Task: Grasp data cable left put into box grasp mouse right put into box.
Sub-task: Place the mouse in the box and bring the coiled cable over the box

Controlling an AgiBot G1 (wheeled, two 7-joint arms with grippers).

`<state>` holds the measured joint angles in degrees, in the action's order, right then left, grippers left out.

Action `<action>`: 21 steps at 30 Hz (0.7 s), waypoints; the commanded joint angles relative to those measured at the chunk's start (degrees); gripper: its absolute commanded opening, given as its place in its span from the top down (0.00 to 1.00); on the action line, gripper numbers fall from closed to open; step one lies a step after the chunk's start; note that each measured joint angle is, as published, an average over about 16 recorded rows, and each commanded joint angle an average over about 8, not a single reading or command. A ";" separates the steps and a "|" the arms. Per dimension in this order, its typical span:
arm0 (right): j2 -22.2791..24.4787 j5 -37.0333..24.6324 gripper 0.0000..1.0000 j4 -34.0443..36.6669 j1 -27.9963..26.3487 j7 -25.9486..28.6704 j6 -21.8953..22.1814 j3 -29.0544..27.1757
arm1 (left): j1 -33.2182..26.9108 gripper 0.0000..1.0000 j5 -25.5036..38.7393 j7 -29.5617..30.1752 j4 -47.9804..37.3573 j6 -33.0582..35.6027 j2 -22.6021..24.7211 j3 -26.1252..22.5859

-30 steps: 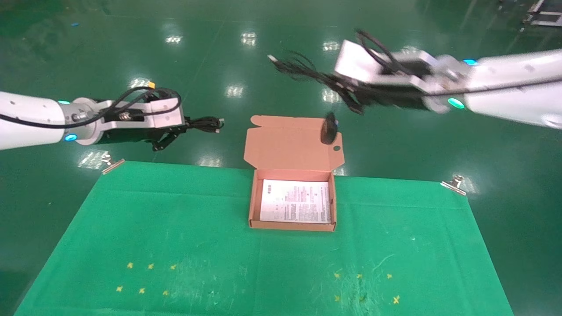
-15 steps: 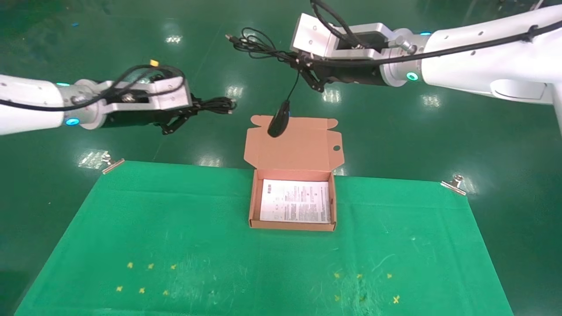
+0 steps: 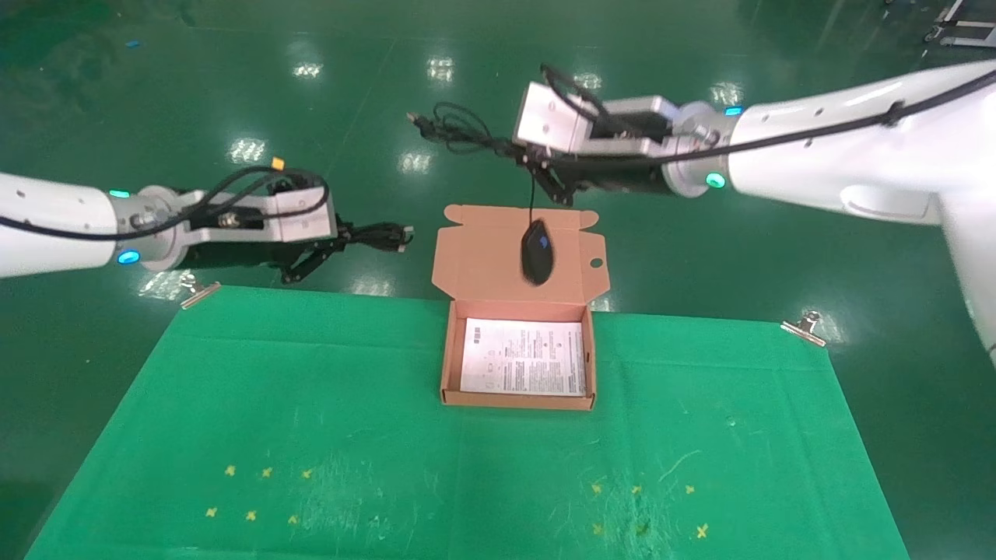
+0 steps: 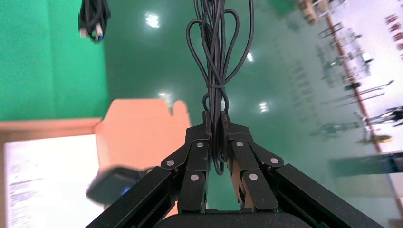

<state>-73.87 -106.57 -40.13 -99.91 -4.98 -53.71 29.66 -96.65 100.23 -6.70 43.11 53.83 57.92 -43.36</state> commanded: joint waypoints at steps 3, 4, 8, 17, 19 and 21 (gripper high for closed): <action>-0.78 -0.12 1.00 1.54 0.89 -0.65 -0.08 0.49 | 0.63 1.00 1.36 1.54 0.57 0.29 -0.40 -0.77; -1.08 -0.10 1.00 1.96 1.11 -0.85 -0.02 0.61 | 0.69 1.00 1.80 2.08 0.74 0.32 -0.47 -0.97; -2.21 -0.04 1.00 3.87 1.97 -1.73 0.56 1.20 | 0.83 1.00 3.33 4.18 1.68 0.36 -0.69 -1.61; -3.69 1.12 1.00 7.48 4.29 -3.05 2.14 4.18 | 1.31 1.00 4.57 6.73 4.04 0.24 -1.23 -1.98; -3.85 2.01 1.00 7.81 5.00 -3.05 2.39 5.07 | 1.40 1.00 4.73 7.06 4.39 0.22 -1.32 -2.02; -3.99 3.04 1.00 8.12 5.71 -2.90 2.73 6.09 | 1.47 1.00 4.86 7.35 4.69 0.20 -1.40 -2.06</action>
<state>-77.80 -103.30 -31.95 -94.27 -7.68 -50.72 35.90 -95.20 105.04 0.55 47.70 54.03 56.54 -45.40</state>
